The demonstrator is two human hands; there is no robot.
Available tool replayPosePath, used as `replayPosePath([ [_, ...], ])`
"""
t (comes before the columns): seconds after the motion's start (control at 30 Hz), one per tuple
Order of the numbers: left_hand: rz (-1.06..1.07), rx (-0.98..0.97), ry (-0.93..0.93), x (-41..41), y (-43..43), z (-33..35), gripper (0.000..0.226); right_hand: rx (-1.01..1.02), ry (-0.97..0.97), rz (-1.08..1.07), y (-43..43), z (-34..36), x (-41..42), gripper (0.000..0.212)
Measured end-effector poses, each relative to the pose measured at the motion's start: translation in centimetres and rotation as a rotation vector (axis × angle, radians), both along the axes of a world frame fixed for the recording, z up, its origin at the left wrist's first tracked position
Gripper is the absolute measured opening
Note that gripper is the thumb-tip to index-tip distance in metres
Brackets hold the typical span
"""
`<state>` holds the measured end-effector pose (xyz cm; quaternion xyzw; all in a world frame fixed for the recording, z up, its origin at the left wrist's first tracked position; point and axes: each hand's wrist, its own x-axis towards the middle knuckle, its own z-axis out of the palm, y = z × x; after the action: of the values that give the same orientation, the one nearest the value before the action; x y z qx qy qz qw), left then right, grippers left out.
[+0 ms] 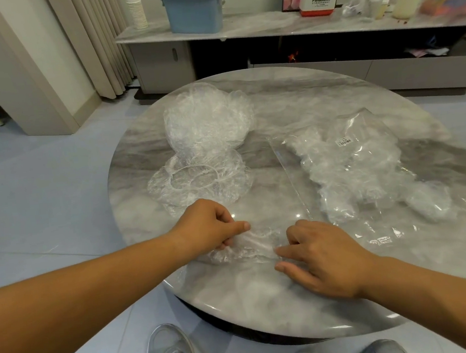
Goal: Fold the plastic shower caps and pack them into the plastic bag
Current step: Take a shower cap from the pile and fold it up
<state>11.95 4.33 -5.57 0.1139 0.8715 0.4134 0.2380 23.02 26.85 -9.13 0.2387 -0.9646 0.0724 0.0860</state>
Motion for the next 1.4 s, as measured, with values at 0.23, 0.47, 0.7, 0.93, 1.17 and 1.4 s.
replayPosePath([
  [0.23,-0.014,-0.341,0.323,-0.4,0.0,-0.3,0.051,0.000,-0.053,0.011,-0.2,0.1,0.0,0.057],
  [0.47,-0.161,-0.437,0.333,-0.2,0.1,-0.9,0.077,-0.179,0.073,-0.025,-1.1,2.6,0.0,0.052],
  [0.7,-0.219,-0.497,0.374,0.0,0.1,-0.9,0.075,-0.147,-0.056,0.077,-2.2,2.7,-1.1,0.037],
  [0.93,-0.222,-0.491,0.313,-1.0,-0.2,0.0,0.054,-0.052,-0.331,0.126,-1.7,1.4,0.0,0.048],
  [1.17,-0.221,-0.339,0.081,-1.5,-0.8,0.6,0.044,-0.018,-0.365,0.120,-2.0,1.5,0.0,0.056],
  [1.4,0.040,0.187,-0.489,-0.2,-0.1,1.3,0.019,0.050,-0.359,0.114,-2.6,1.5,0.1,0.056],
])
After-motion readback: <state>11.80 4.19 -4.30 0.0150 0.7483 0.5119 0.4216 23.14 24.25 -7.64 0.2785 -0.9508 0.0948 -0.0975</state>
